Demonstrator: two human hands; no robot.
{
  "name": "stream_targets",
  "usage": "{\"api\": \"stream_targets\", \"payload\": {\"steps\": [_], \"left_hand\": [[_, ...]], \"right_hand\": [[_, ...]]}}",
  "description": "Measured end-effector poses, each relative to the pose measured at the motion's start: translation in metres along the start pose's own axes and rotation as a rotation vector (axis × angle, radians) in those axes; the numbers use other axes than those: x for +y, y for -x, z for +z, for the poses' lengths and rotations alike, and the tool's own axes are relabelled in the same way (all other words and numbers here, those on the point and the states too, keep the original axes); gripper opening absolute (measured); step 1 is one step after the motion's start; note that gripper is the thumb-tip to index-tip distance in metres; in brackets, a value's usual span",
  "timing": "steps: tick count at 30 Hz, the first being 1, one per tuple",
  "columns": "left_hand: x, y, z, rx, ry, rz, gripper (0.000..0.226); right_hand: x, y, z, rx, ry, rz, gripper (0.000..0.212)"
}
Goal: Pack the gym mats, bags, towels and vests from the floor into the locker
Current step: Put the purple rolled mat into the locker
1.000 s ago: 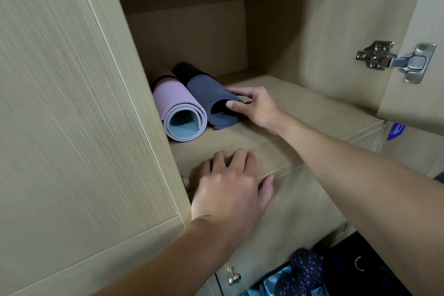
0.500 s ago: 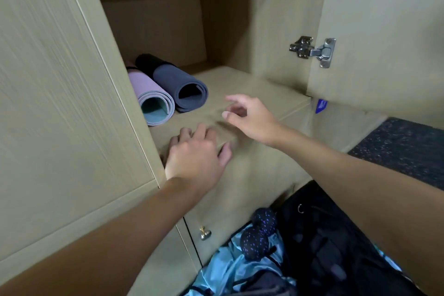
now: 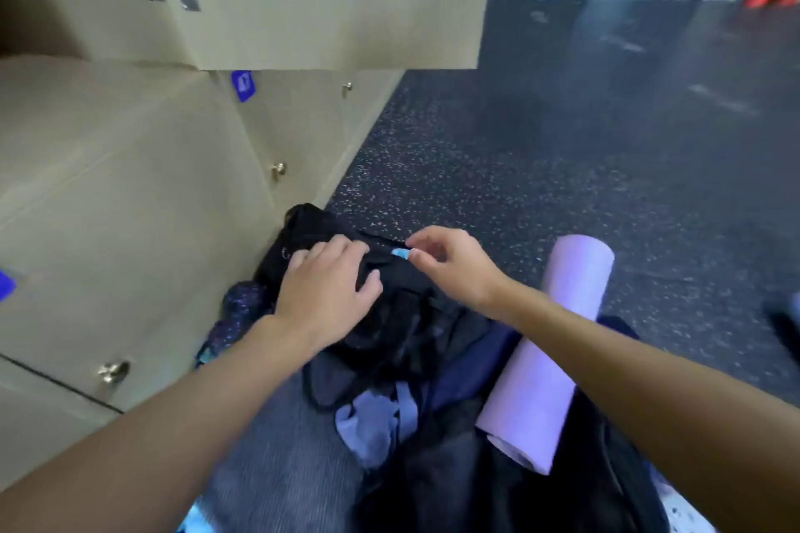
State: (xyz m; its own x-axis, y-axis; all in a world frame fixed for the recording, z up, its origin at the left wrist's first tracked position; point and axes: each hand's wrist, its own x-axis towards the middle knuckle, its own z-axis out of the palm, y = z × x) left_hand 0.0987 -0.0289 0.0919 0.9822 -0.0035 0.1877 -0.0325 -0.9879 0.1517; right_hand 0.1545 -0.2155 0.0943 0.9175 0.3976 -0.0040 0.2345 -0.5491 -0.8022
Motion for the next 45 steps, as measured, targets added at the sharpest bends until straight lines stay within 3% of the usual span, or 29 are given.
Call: {"api": "stream_targets", "payload": {"steps": [5,8,11,15,19,24,26,29,32,39,42,45], "left_hand": [[0.101,0.023,0.078,-0.235,0.129,0.160,0.046],[0.138,0.040,0.112,-0.356,0.132,0.207,0.048],[0.159,0.050,0.140,-0.498,0.108,0.210,0.060],[0.170,0.059,0.160,-0.648,0.145,0.162,0.086],[0.172,0.064,0.169,-0.640,0.359,0.042,0.098],[0.175,0.064,0.156,-0.517,0.663,-0.016,0.107],[0.171,0.062,0.141,-0.486,0.733,0.003,0.106],[0.154,0.054,0.109,-0.469,0.816,0.057,0.087],[0.132,0.043,0.065,-0.372,0.671,0.164,0.077],[0.085,0.027,-0.059,-0.147,0.151,0.507,0.104],[0.070,0.029,-0.105,-0.153,0.025,0.550,0.106],[0.048,0.029,-0.139,-0.209,-0.012,0.478,0.110]], "right_hand": [[0.122,0.090,-0.023,0.247,0.143,0.373,0.006],[0.164,0.128,-0.021,0.273,0.082,0.581,0.053],[0.189,0.146,-0.013,0.251,-0.029,0.630,0.074],[0.205,0.146,-0.006,0.215,-0.081,0.622,0.086],[0.206,0.144,-0.002,0.229,-0.257,0.651,0.097],[0.193,0.144,-0.007,0.382,-0.575,0.560,0.107],[0.177,0.142,-0.013,0.376,-0.592,0.514,0.116],[0.147,0.140,-0.028,0.398,-0.513,0.445,0.112],[0.114,0.142,-0.042,0.345,-0.464,0.344,0.094],[0.020,0.153,-0.061,0.162,-0.417,0.117,0.070],[-0.020,0.151,-0.067,0.089,-0.388,0.051,0.067],[-0.059,0.136,-0.063,0.037,-0.306,-0.022,0.065]]}}
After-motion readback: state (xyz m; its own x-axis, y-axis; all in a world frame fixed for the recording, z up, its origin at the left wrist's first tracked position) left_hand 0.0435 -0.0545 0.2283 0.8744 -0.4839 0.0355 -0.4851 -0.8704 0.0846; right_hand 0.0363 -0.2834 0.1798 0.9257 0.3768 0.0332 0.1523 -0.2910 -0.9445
